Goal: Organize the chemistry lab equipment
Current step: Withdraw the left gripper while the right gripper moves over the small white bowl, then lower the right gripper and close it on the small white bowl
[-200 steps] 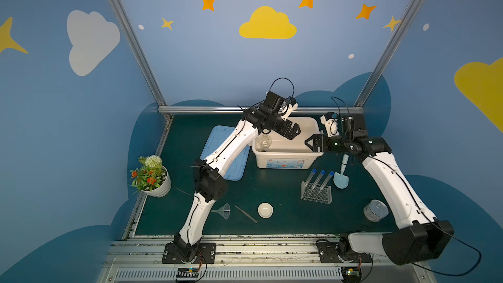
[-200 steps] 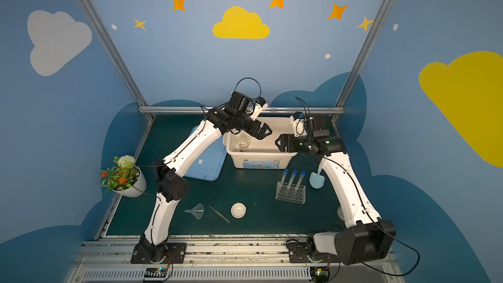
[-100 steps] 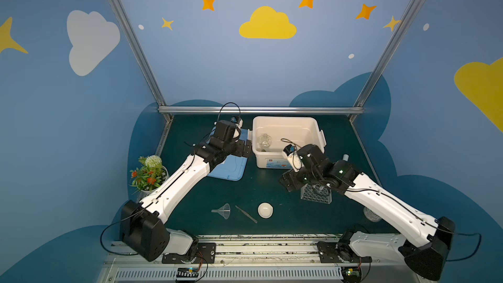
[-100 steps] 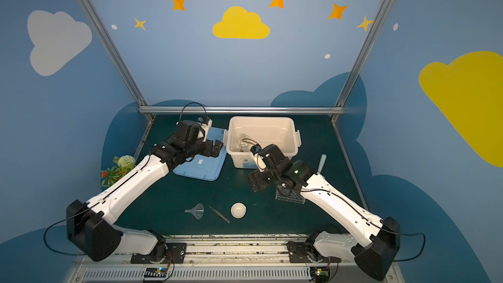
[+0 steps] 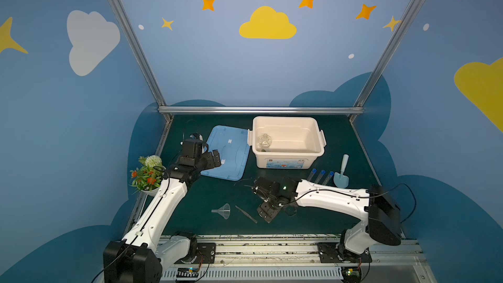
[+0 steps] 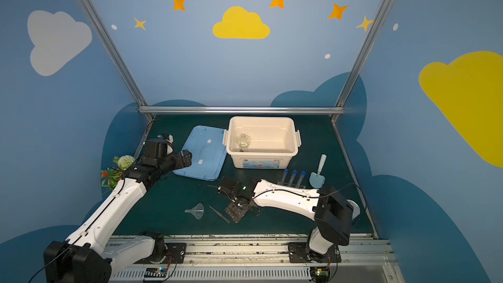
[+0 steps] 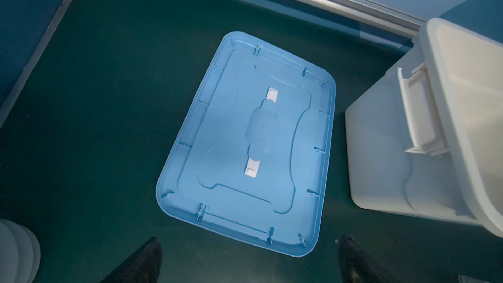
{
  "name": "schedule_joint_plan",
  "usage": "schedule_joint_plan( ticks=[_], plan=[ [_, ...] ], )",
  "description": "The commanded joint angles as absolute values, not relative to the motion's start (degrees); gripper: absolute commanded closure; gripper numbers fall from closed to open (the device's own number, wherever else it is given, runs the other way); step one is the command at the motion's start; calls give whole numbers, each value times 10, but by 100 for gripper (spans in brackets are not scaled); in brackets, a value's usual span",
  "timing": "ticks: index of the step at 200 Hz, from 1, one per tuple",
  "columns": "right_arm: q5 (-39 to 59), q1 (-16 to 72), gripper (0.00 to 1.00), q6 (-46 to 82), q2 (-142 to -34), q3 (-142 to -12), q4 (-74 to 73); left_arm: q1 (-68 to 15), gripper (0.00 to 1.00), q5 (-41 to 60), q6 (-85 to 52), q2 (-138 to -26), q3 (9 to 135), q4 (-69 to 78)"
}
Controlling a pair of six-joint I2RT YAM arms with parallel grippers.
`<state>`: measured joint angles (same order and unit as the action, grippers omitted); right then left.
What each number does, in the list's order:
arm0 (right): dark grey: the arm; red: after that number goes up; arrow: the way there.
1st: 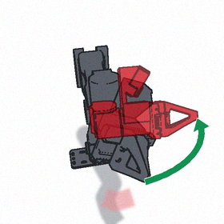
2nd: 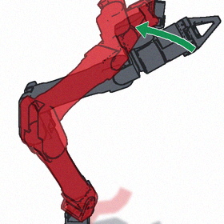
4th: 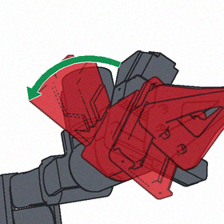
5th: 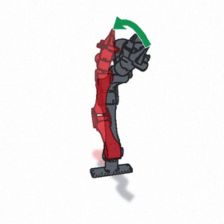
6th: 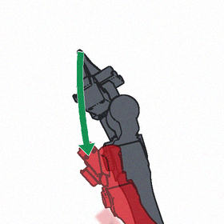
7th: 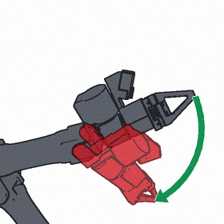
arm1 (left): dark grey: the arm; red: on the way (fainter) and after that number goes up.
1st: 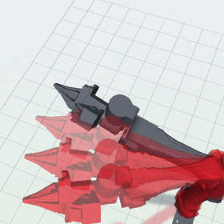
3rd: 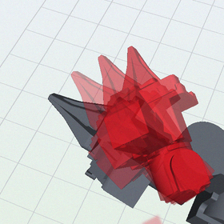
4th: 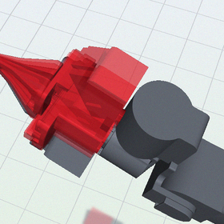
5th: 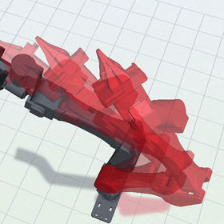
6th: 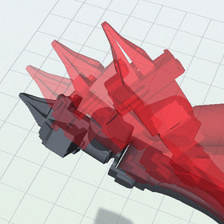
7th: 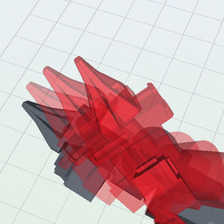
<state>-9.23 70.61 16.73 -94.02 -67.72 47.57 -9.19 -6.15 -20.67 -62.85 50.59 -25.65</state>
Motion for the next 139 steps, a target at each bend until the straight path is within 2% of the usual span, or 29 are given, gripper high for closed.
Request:
schedule_joint_plan(
  ticks=[1,93,139],
  plan=[
    [-88,721,8,167,-965,-688,486,-80,0,-43,-218,-599,492,-262],
    [-87,708,8,157,-1035,-704,455,-71,0,-36,-221,-566,456,-267],
    [-81,695,14,134,-1055,-722,452,-70,0,-26,-228,-566,445,-257]
  ],
)
